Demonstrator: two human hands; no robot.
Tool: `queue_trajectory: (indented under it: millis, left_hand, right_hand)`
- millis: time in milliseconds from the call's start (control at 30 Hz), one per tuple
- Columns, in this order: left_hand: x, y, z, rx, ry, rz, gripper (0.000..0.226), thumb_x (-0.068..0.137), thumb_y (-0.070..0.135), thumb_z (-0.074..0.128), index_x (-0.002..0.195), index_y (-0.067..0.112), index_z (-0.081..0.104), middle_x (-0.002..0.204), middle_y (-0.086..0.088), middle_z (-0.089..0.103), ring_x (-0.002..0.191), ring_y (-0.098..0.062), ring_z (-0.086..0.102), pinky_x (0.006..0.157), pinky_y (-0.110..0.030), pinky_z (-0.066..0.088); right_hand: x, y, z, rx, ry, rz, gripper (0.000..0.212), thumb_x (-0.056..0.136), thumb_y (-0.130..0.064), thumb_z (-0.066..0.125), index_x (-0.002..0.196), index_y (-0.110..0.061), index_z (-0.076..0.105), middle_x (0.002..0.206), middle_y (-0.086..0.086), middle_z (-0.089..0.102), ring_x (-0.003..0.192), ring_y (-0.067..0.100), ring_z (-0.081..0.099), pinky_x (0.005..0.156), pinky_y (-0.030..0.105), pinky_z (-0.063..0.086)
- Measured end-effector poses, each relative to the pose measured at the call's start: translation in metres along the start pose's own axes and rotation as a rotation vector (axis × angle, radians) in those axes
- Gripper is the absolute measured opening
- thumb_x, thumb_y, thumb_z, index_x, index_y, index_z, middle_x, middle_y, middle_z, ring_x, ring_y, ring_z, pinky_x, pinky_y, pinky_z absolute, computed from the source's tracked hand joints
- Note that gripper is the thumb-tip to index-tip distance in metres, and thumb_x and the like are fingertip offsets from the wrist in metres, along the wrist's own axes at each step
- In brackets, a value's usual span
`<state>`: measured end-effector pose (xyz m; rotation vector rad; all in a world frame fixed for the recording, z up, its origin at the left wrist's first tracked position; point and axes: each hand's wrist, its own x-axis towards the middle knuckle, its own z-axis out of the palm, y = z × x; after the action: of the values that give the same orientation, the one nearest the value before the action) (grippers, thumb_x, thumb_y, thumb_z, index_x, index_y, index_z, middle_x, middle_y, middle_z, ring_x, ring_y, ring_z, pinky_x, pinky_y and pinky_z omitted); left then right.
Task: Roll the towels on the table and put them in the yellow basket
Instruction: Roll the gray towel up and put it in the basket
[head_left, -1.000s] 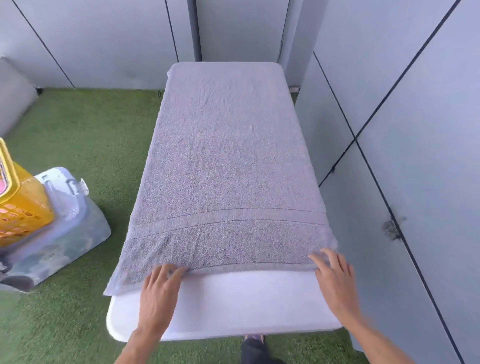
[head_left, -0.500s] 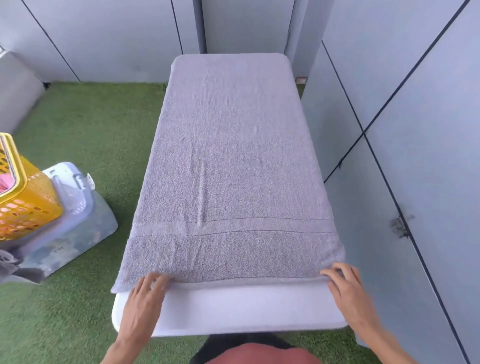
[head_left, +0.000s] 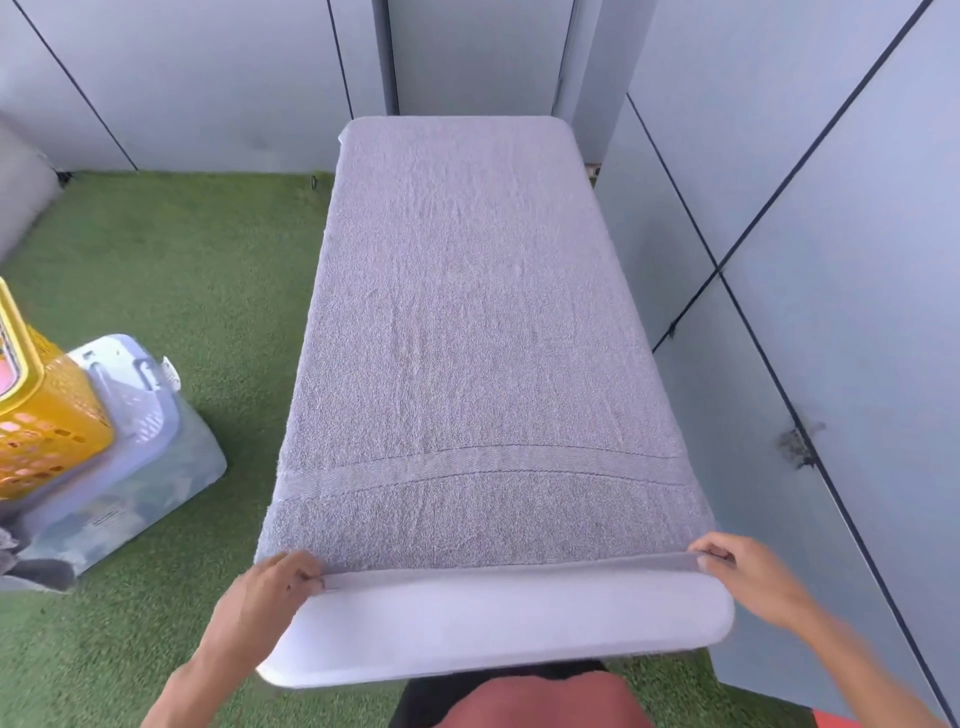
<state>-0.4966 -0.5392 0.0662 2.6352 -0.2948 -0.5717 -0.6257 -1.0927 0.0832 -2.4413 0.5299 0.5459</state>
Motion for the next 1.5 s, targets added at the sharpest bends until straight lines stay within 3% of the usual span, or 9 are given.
queue_trajectory:
  millis: [133,367,467,700,967,1100,1200,1367,1500]
  left_hand:
    - [-0.002,-0.013,-0.003,-0.100,0.051,-0.008,0.032,0.082,0.017,0.073,0.078,0.043,0.057,0.080,0.014,0.061,0.073,-0.002,0.059,0.066,-0.030,0.051]
    - [-0.006,-0.042,-0.015,-0.111,-0.008,-0.083,0.029,0.084,0.004,0.068,0.085,0.034,0.068,0.083,0.012,0.066,0.078,-0.002,0.061,0.070,-0.014,0.046]
    - [0.004,-0.046,-0.024,-0.097,-0.118,-0.088,0.034,0.085,-0.003,0.064,0.089,0.031,0.067,0.088,0.009,0.065,0.080,-0.006,0.063,0.071,-0.024,0.054]
    - [0.015,-0.051,-0.023,-0.072,-0.230,-0.087,0.047,0.085,-0.018,0.043,0.092,0.022,0.066,0.094,0.002,0.061,0.082,-0.013,0.062,0.071,-0.032,0.056]
    - [0.015,-0.045,-0.026,-0.062,-0.216,-0.097,0.053,0.080,-0.021,0.045,0.083,0.027,0.067,0.085,0.007,0.068,0.082,-0.009,0.063,0.076,-0.029,0.053]
    - [0.009,-0.040,-0.025,-0.119,-0.147,-0.083,0.041,0.083,-0.012,0.057,0.083,0.027,0.067,0.083,0.009,0.070,0.081,-0.007,0.065,0.074,-0.023,0.052]
    - [0.003,-0.037,-0.021,-0.176,-0.069,-0.080,0.026,0.085,0.001,0.066,0.086,0.027,0.069,0.082,0.012,0.071,0.079,-0.001,0.065,0.070,-0.014,0.049]
    - [-0.002,-0.034,-0.008,-0.239,0.083,-0.169,0.028,0.085,0.001,0.067,0.081,0.029,0.065,0.085,0.007,0.068,0.083,-0.014,0.063,0.071,-0.015,0.045]
    - [-0.008,-0.024,-0.002,0.048,0.265,-0.198,0.021,0.081,0.009,0.071,0.081,0.028,0.064,0.088,0.001,0.058,0.084,-0.025,0.050,0.074,-0.039,0.044]
  right_hand:
    - [0.006,-0.006,0.000,0.097,0.038,0.068,0.022,0.082,-0.006,0.070,0.077,-0.027,0.069,0.075,-0.001,0.072,0.080,0.015,0.067,0.078,0.034,0.047]
    - [0.005,-0.007,0.003,0.117,0.092,0.100,0.027,0.079,-0.009,0.074,0.073,-0.034,0.067,0.074,-0.001,0.071,0.074,0.008,0.065,0.072,0.027,0.045]
    - [0.008,-0.006,0.002,0.101,0.074,0.089,0.039,0.078,-0.010,0.074,0.085,-0.046,0.062,0.076,-0.002,0.071,0.080,0.013,0.065,0.074,0.028,0.045]
    - [0.009,-0.007,0.002,0.099,0.058,0.138,0.021,0.082,-0.005,0.068,0.077,-0.025,0.066,0.075,-0.002,0.070,0.083,0.012,0.065,0.074,0.028,0.044]
    - [0.004,-0.008,0.001,0.131,0.097,0.101,0.020,0.084,-0.003,0.067,0.078,-0.022,0.066,0.085,-0.009,0.070,0.088,0.003,0.062,0.074,0.025,0.041]
    - [0.002,-0.009,0.002,0.130,0.113,0.076,0.020,0.084,-0.002,0.067,0.078,-0.022,0.065,0.087,-0.013,0.069,0.088,0.000,0.061,0.077,0.013,0.039]
    - [0.002,-0.007,0.005,0.123,0.144,0.064,0.021,0.084,-0.002,0.067,0.077,-0.021,0.065,0.086,-0.013,0.069,0.088,0.005,0.062,0.078,0.019,0.041]
    - [0.000,-0.004,0.004,0.095,0.171,0.041,0.020,0.084,-0.001,0.067,0.078,-0.020,0.065,0.087,-0.013,0.068,0.087,0.007,0.062,0.078,0.016,0.041]
    - [0.005,0.002,0.008,-0.031,0.253,0.039,0.028,0.080,-0.010,0.073,0.074,-0.035,0.062,0.083,-0.016,0.064,0.089,0.017,0.060,0.086,0.038,0.043]
